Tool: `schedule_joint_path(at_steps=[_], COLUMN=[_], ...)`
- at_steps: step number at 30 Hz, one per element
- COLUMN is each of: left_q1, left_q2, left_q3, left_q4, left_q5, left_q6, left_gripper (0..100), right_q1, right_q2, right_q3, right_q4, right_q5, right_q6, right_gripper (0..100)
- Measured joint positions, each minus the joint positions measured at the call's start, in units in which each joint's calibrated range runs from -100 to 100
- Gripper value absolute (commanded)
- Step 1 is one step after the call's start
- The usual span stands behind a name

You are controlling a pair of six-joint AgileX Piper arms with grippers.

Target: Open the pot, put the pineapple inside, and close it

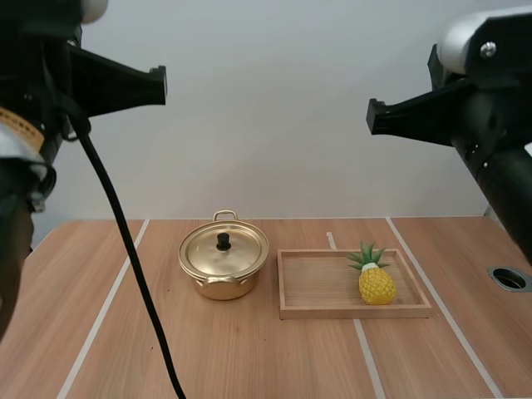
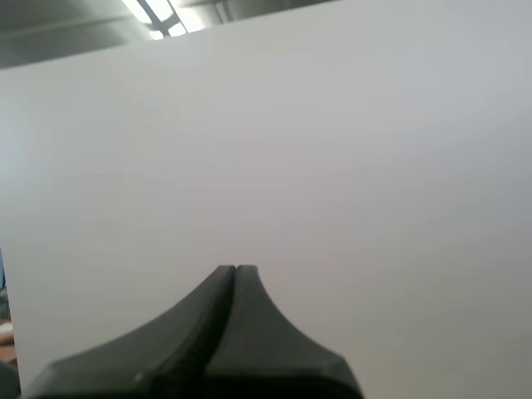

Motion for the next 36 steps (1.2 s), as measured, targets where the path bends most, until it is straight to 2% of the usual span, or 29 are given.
schedule_joint_path(at_steps=[6, 13, 18, 23, 27, 31, 36], left_q1=[0.0, 0.0, 0.0, 0.0, 0.0, 0.0, 0.0], left_q2=[8.6, 15.9, 21.7, 26.6, 30.3, 33.0, 36.6], left_q3=[-8.2, -11.8, -13.9, -16.6, -19.3, -20.5, -20.7], left_q4=[-0.6, -2.8, -13.5, -24.9, -33.1, -38.1, -40.4], left_q5=[6.1, 8.0, 13.2, 24.6, 34.1, 38.4, 39.7], left_q6=[-0.1, 1.7, 11.6, 20.9, 26.2, 28.8, 32.6], left_gripper=[0, 0, 0, 0, 0, 0, 0], right_q1=[-0.1, -3.7, -6.3, -6.7, -6.7, -6.7, -6.7], right_q2=[7.4, 13.6, 19.4, 25.5, 29.1, 30.5, 30.5], right_q3=[-7.2, -10.1, -10.4, -10.4, -10.4, -10.4, -10.4], right_q4=[0.3, 0.3, 0.3, -1.5, -5.3, -7.3, -7.5], right_q5=[11.3, 14.6, 17.7, 19.2, 19.7, 19.9, 19.9], right_q6=[-0.1, 0.2, 3.2, 3.9, 4.0, 5.2, 6.8], right_gripper=[0, 0, 0, 0, 0, 0, 0])
